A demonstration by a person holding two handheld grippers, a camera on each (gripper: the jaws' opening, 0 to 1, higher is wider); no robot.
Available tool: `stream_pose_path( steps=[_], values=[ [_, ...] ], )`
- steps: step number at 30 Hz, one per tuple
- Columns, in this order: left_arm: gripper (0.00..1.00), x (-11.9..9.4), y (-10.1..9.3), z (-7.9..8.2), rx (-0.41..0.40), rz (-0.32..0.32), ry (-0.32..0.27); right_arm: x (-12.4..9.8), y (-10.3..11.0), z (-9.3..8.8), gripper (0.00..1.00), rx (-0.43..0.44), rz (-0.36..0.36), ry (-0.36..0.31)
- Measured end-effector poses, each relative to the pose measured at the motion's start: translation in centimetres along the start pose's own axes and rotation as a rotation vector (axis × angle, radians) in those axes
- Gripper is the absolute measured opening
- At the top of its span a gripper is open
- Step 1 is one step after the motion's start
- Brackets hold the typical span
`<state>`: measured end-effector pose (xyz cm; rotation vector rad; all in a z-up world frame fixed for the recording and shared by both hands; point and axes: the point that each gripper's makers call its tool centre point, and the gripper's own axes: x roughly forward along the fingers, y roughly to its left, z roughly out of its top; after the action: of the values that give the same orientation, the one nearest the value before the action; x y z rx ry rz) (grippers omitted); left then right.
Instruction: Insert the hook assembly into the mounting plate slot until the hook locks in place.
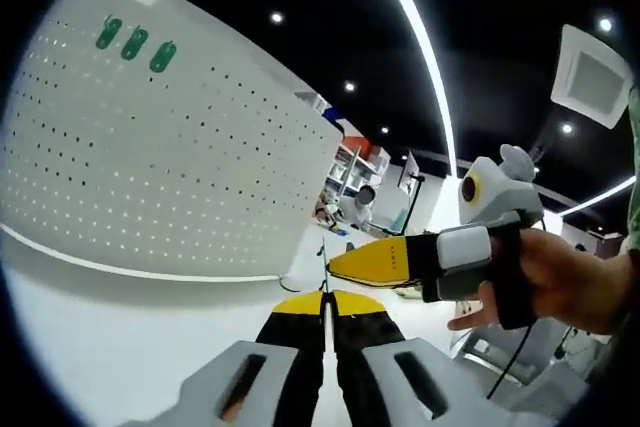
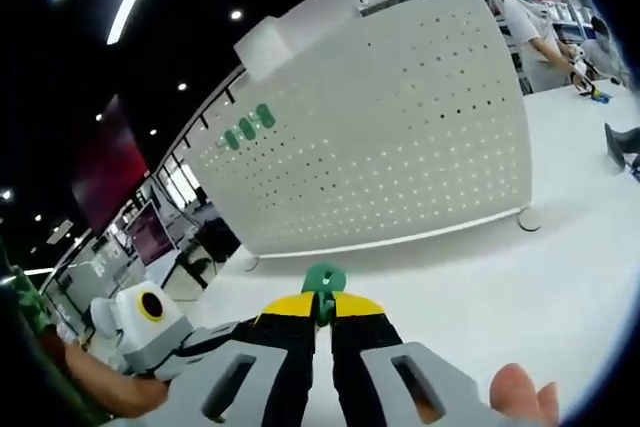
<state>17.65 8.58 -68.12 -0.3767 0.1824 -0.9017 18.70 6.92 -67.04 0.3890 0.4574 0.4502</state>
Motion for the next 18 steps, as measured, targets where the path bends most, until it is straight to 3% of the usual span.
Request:
stream_pose_path(
  steps=[18],
  values=[
    [0.03, -0.12, 0.15, 0.13, 0.070, 0.004, 0.014, 0.26, 0.78, 0.15, 0.01, -0.032, 0.029, -0.008]
  ],
)
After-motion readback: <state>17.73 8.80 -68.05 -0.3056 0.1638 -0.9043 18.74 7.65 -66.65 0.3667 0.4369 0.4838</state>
